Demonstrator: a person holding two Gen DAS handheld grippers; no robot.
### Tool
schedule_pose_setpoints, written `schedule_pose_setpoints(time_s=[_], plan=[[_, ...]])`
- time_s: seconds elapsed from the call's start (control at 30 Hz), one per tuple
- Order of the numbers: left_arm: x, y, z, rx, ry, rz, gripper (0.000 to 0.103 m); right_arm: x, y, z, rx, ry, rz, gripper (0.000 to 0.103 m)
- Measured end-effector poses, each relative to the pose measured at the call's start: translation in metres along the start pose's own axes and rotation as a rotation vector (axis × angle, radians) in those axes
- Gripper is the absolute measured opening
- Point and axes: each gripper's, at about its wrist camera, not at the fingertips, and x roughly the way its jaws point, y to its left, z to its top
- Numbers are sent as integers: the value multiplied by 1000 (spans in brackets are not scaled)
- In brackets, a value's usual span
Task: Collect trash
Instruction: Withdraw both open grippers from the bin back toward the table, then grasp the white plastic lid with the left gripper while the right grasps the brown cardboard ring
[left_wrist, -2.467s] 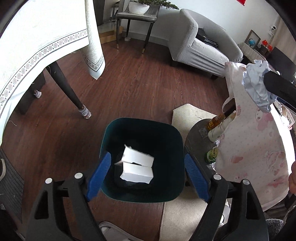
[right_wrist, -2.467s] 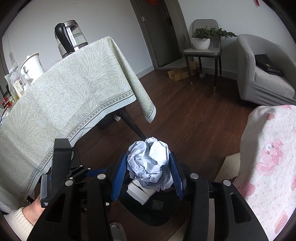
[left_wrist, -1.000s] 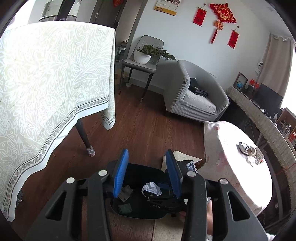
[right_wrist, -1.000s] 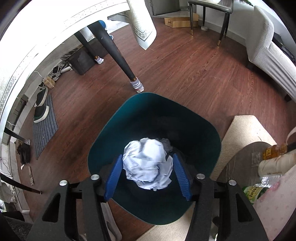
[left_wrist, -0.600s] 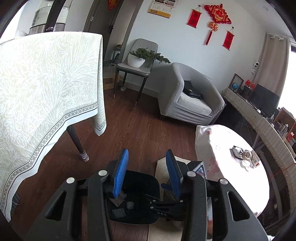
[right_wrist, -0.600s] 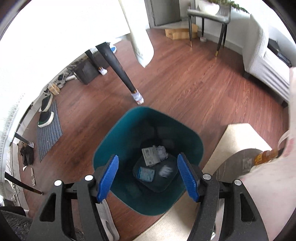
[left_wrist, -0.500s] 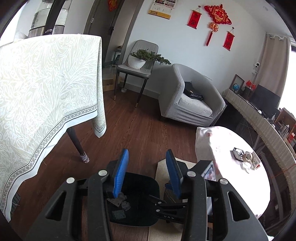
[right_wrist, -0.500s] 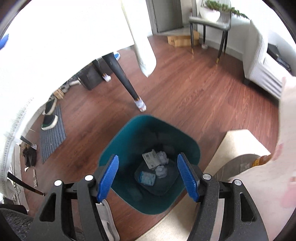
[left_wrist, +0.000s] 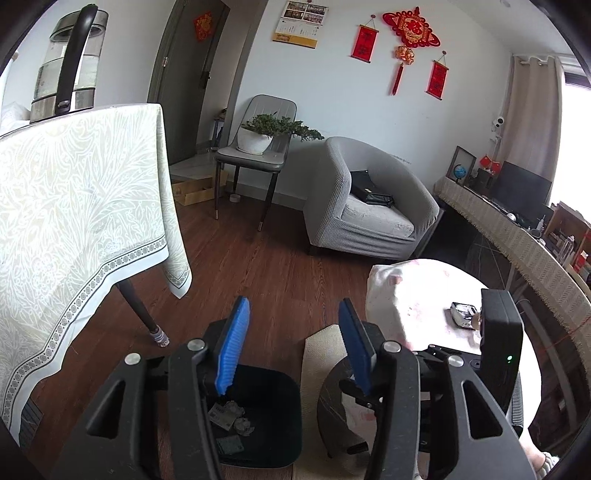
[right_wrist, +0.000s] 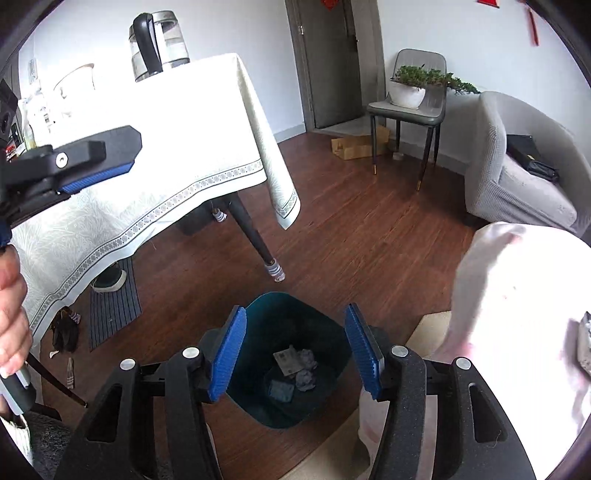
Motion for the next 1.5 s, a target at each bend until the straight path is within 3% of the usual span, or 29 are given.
schedule_pose_setpoints(time_s=[0.33,0.57,1.0,1.5], plan=[[27,-63,-4,54,30,-90,64,-55,-60,-13,60,-57,-92,56],[46,-107,-11,82,55,-149,66,-93,-105,-30,98,-94,-209,56],[79,-184,-33,163,124,-240,72,-155,-180,-65,195,-143,-335,53],[126,-265,-67,211,239,-342,72,-197,-235,-109,279,-145,-407,50]])
